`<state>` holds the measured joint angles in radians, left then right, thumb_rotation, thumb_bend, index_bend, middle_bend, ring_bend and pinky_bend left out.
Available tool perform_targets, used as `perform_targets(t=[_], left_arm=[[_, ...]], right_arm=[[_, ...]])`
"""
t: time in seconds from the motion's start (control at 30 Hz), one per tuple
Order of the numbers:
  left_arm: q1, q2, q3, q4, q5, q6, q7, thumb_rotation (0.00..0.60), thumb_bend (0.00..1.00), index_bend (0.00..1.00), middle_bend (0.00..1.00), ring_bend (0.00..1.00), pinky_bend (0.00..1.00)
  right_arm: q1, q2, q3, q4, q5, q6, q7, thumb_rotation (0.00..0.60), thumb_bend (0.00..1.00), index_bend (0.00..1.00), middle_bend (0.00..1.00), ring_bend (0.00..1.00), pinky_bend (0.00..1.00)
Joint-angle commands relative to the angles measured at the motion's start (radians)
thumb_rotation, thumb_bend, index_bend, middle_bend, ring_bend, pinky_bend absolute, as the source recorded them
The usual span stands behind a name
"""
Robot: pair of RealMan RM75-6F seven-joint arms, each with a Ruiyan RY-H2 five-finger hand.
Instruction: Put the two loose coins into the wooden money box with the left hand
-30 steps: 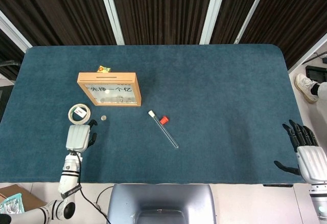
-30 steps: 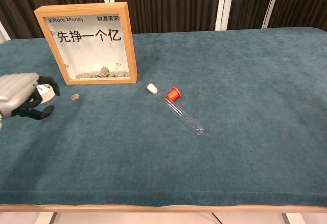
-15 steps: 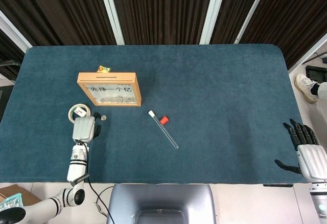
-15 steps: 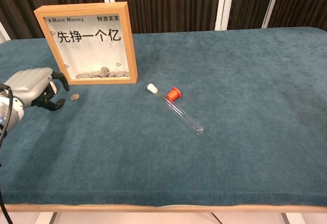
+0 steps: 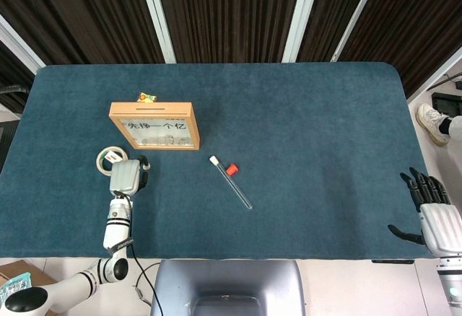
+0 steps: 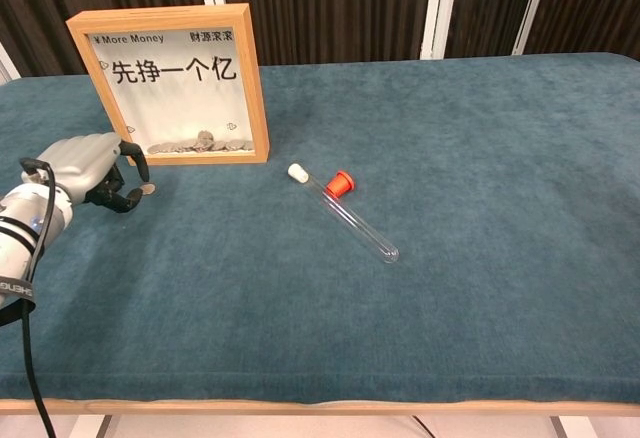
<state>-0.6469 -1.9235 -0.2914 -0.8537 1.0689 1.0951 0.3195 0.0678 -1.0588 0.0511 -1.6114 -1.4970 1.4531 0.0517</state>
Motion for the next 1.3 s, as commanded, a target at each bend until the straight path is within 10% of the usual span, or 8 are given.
perform_targets(t=[0.03,1.3], left_arm=[[-0.009,-0.014,-0.007,0.024,-0.001,-0.006,0.001,0.6,0.44,0.45,1.0,1.0,1.0],[-0.052,-0.11,-0.015,0.192,0.028,-0.019,0.113,0.6,0.43,0.43,1.0,1.0,1.0]], right_arm=[[0.0,0.002,-0.001,-0.001,-0.001,0.0,0.004,0.6,0.11,0.0,0.0,0.0,0.0],[0.0,0.012,-0.01,-0.012,-0.007,-0.009,0.009,0.6,0.11,0.0,0.0,0.0,0.0]])
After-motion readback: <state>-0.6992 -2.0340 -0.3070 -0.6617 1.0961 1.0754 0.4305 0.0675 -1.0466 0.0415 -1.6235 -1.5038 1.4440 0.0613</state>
